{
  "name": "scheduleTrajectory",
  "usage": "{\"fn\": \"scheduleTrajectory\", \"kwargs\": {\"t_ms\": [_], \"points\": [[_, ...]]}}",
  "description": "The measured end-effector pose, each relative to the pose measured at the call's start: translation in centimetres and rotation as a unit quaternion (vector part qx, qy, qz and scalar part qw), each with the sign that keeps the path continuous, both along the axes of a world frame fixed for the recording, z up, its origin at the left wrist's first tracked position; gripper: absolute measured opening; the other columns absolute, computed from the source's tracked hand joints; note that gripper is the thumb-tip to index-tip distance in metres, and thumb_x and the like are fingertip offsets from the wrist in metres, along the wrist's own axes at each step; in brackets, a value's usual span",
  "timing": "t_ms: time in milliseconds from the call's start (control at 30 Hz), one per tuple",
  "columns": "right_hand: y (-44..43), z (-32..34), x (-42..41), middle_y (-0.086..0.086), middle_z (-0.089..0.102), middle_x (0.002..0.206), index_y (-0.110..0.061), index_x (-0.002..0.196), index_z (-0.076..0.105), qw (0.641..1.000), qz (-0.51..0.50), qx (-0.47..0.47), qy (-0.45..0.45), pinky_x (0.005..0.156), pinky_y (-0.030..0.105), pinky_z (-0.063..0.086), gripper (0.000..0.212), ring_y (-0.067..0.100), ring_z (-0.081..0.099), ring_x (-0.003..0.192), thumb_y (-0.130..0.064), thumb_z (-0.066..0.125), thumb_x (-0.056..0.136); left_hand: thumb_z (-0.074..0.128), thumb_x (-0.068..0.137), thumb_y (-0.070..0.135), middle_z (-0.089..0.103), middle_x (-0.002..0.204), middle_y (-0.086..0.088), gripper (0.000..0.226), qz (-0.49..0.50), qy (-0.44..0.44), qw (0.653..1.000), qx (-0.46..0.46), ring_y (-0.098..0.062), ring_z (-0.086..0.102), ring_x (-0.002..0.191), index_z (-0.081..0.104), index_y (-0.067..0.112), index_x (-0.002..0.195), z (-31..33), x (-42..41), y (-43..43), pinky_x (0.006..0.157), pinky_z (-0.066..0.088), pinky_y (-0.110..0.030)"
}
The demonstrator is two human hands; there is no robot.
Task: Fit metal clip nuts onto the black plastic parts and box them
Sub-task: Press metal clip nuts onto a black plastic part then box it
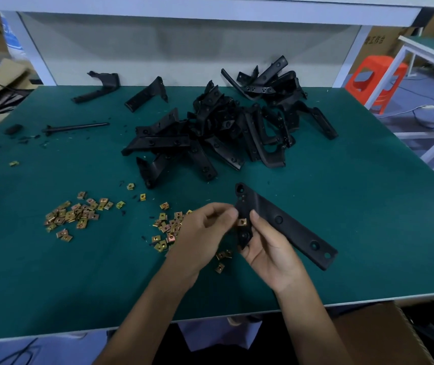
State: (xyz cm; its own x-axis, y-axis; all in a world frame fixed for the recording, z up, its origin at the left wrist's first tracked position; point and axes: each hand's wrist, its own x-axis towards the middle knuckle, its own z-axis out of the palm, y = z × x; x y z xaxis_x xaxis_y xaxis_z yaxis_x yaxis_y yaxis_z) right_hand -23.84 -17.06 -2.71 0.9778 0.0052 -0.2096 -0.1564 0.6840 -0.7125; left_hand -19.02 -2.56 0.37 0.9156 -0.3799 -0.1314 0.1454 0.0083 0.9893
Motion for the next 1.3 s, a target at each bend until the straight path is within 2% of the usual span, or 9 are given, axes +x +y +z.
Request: {"fn": "scheduleTrajectory", "kwargs": {"t_ms": [133,233,367,467,567,800,967,1167,1300], "points": [[-0.9,0.4,1.0,0.001,0.076,0.096,-0.02,0.093,0.083,0.999,-0.046,0.028,0.005,0.059,0.021,0.056,0.018,0.015,0.075,0.084,-0.029,0.07,0.085,0.058,0.1,0.024,0.071,0.103,0.014,0.018,0.064,-0.269,0.911,0.307,-0.007,0.059,0.101,0.073,0.028,0.109,-0.9,3.0,2.2,0.088,0.043,-0.022],[-1.8,1.1,2.6,-0.002,0.076,0.092,-0.021,0.089,0.083,0.997,-0.06,0.043,0.0,0.055,0.019,0.053,0.024,0.014,0.074,0.082,-0.029,0.061,0.09,0.058,0.098,0.037,0.064,0.12,0.001,0.029,-0.019,-0.323,0.842,0.432,-0.022,0.046,0.112,0.069,0.03,0.124,-2.3,3.7,2.6,0.097,0.032,-0.029],[-2.4,1.3,4.4,-0.001,0.074,0.088,-0.014,0.096,0.078,0.995,-0.056,0.078,0.002,0.051,0.019,0.052,0.021,0.015,0.073,0.077,-0.029,0.067,0.086,0.056,0.096,0.051,0.06,0.126,0.001,0.038,-0.04,-0.331,0.824,0.459,-0.025,0.044,0.119,0.066,0.034,0.128,-3.5,3.6,1.8,0.1,0.028,-0.034],[-2.7,0.8,4.7,0.002,0.073,0.087,-0.011,0.099,0.074,0.995,-0.039,0.094,-0.013,0.051,0.021,0.052,0.052,0.016,0.073,0.074,-0.031,0.098,0.057,0.059,0.097,0.045,0.064,0.12,-0.001,0.032,-0.009,-0.346,0.822,0.452,-0.029,0.046,0.114,0.07,0.031,0.122,-3.4,4.2,1.0,0.097,0.034,-0.038],[-2.8,0.6,4.5,0.001,0.073,0.086,-0.015,0.089,0.082,0.996,-0.023,0.085,-0.021,0.051,0.02,0.052,0.052,0.015,0.072,0.074,-0.035,0.103,0.046,0.063,0.095,0.038,0.063,0.117,0.001,0.021,-0.031,-0.334,0.82,0.464,-0.027,0.044,0.112,0.072,0.032,0.113,-3.0,4.8,0.2,0.096,0.036,-0.037],[-2.6,0.9,4.2,0.0,0.074,0.085,-0.016,0.085,0.082,0.997,-0.019,0.074,-0.012,0.053,0.018,0.051,0.042,0.014,0.072,0.073,-0.037,0.098,0.053,0.055,0.101,0.021,0.07,0.111,0.003,0.02,-0.06,-0.308,0.867,0.387,-0.018,0.059,0.106,0.065,0.022,0.118,-1.9,4.8,-0.3,0.095,0.043,-0.035],[-2.7,1.0,3.8,0.001,0.075,0.082,-0.016,0.081,0.082,0.997,-0.016,0.077,0.007,0.055,0.017,0.051,0.019,0.014,0.073,0.071,-0.032,0.077,0.072,0.054,0.102,0.019,0.068,0.101,0.019,0.023,0.015,-0.189,0.957,0.218,0.008,0.06,0.091,0.065,0.037,0.109,0.2,3.8,-0.5,0.072,0.04,-0.003],[-2.4,1.3,3.6,0.0,0.077,0.079,-0.014,0.078,0.082,0.997,0.029,0.073,-0.003,0.064,0.023,0.058,0.012,0.011,0.073,0.071,-0.019,0.089,0.069,0.074,0.089,0.02,0.077,0.09,-0.002,0.017,0.046,-0.038,0.998,0.01,-0.009,0.071,0.084,0.072,0.023,0.106,2.5,3.0,-0.3,0.073,0.055,-0.018],[-2.4,0.9,3.5,0.001,0.074,0.074,-0.014,0.072,0.08,0.997,0.017,0.079,0.004,0.057,0.023,0.055,0.014,0.013,0.072,0.066,-0.022,0.071,0.08,0.077,0.074,0.03,0.073,0.076,-0.006,0.023,0.068,0.038,0.995,-0.058,-0.012,0.066,0.065,0.072,0.011,0.088,3.0,2.8,-0.3,0.061,0.054,-0.02]]}}
